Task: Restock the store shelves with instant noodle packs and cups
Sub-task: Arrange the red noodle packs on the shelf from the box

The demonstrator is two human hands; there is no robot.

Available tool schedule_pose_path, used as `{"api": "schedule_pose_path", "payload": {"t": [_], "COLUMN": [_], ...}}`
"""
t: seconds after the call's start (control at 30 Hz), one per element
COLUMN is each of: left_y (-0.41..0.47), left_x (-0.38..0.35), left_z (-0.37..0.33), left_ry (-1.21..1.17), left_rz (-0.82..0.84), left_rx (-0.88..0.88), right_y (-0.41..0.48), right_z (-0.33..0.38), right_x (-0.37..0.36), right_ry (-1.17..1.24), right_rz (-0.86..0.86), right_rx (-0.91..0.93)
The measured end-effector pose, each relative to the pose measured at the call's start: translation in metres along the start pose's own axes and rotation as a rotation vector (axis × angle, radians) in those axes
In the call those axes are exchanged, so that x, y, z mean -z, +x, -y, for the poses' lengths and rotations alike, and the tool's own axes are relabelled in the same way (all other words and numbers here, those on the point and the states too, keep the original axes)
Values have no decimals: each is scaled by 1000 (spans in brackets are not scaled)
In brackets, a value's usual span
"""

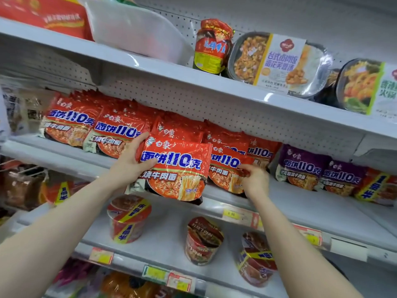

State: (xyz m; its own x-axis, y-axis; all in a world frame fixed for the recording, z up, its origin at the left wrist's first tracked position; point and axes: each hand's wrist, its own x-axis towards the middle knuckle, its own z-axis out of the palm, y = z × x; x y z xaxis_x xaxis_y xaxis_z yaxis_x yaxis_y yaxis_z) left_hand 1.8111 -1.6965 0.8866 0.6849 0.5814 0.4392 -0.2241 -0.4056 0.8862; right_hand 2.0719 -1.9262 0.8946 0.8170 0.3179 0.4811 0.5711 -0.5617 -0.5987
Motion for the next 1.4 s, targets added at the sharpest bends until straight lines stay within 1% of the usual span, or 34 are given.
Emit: {"api": "schedule_pose_path", "payload": {"t": [0.03, 0.1, 0.13, 0.2, 0.27, 0.33, 0.4, 0.53, 0.7, 0.77, 0.83, 0.9, 1.0, 1.1, 1.17, 1.23, 1.3, 1.37, 1.4], "left_y": [2, 6, 8, 13, 15, 19, 21, 24, 32, 37, 45, 54, 65, 65, 61, 57, 51, 45, 42], "left_x": [-3, -10, -14, -23, -29, -38, -49, -70, -92, -100, -106, -112, -125, -136, -140, -140, -141, -140, -139], "left_z": [-2, -7, -9, -12, -15, -18, -22, -26, -31, -34, -37, -40, -43, -41, -37, -34, -29, -24, -21], "left_ry": [16, 8, 7, -4, -40, -42, -22, -21, -6, -17, -35, 9, 193, 379, 477, 555, 616, 679, 709], "left_rz": [2, 20, 26, 45, 86, 106, 107, 139, 174, 230, 325, 367, 313, 266, 235, 208, 214, 222, 226], "left_rx": [-11, -17, -23, -35, -48, -54, -70, -77, -82, -73, -57, -66, -93, -112, -163, -221, -252, -276, -296], "right_y": [-1, -4, -9, -22, -38, -49, -56, -57, -50, -45, -36, -27, -15, -11, -11, -14, -19, -29, -35], "right_z": [2, 11, 19, 41, 61, 74, 76, 61, 48, 45, 41, 37, 30, 23, 19, 16, 15, 16, 18], "right_x": [1, 3, 6, 14, 21, 22, 21, 18, 28, 35, 41, 43, 39, 30, 25, 22, 21, 20, 19], "right_ry": [-55, -56, -11, 133, 280, 416, 502, 495, 514, 499, 483, 449, 413, 323, 264, 179, 18, -140, -183], "right_rz": [-38, -127, -149, -110, 2, 106, 168, 184, 99, 59, 24, -10, -35, -20, -14, -29, -81, -137, -133], "right_rx": [31, 119, 173, 224, 205, 149, 103, 103, 98, 102, 112, 111, 93, 61, 24, 24, 78, 180, 222]}}
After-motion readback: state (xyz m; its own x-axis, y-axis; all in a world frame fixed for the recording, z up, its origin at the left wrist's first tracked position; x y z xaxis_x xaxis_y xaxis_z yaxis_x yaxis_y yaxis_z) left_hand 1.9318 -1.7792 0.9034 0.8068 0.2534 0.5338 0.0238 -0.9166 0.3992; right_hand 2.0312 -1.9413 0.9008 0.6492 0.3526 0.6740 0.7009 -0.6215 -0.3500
